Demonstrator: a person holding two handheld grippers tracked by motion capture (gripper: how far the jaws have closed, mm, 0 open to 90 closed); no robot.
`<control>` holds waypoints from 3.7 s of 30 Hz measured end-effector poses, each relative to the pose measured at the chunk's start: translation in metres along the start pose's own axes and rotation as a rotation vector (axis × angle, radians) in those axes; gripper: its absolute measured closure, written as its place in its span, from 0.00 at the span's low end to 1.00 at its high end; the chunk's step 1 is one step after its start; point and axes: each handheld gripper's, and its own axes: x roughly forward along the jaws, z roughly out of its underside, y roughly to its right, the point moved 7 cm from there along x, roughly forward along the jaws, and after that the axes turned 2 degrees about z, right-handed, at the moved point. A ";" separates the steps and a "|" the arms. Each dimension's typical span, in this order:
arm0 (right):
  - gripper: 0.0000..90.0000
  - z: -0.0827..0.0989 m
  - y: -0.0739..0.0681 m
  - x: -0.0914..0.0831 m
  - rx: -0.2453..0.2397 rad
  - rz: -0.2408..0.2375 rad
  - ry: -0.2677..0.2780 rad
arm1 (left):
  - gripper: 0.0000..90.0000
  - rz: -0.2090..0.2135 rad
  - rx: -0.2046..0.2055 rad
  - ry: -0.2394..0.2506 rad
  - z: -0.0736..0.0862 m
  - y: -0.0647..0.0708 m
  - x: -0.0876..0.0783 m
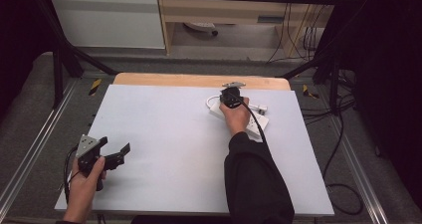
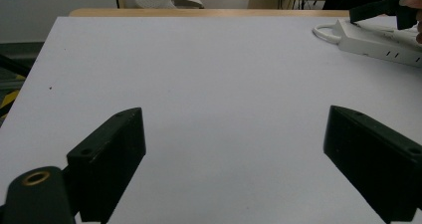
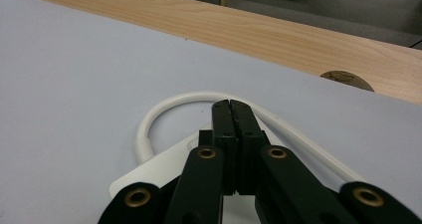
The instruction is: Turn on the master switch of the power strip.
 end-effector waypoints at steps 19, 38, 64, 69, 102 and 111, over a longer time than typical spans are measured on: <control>1.00 0.000 -0.001 0.001 -0.005 0.003 -0.001 | 0.11 -0.005 0.005 -0.002 0.000 0.000 0.000; 1.00 0.002 0.004 -0.002 -0.017 0.019 -0.038 | 0.11 -0.005 0.006 -0.005 0.001 0.001 0.000; 1.00 0.002 0.002 -0.001 -0.035 0.037 -0.045 | 0.11 -0.005 0.011 -0.010 0.001 0.002 0.001; 1.00 0.002 0.002 -0.001 -0.033 0.038 -0.050 | 0.11 -0.006 0.011 -0.009 0.001 0.002 0.001; 1.00 -0.002 -0.005 -0.001 -0.054 0.051 -0.046 | 0.11 -0.010 0.007 -0.006 0.001 -0.001 0.000; 1.00 -0.002 -0.008 -0.005 -0.053 0.046 -0.007 | 0.11 -0.010 0.006 -0.007 0.001 -0.001 0.000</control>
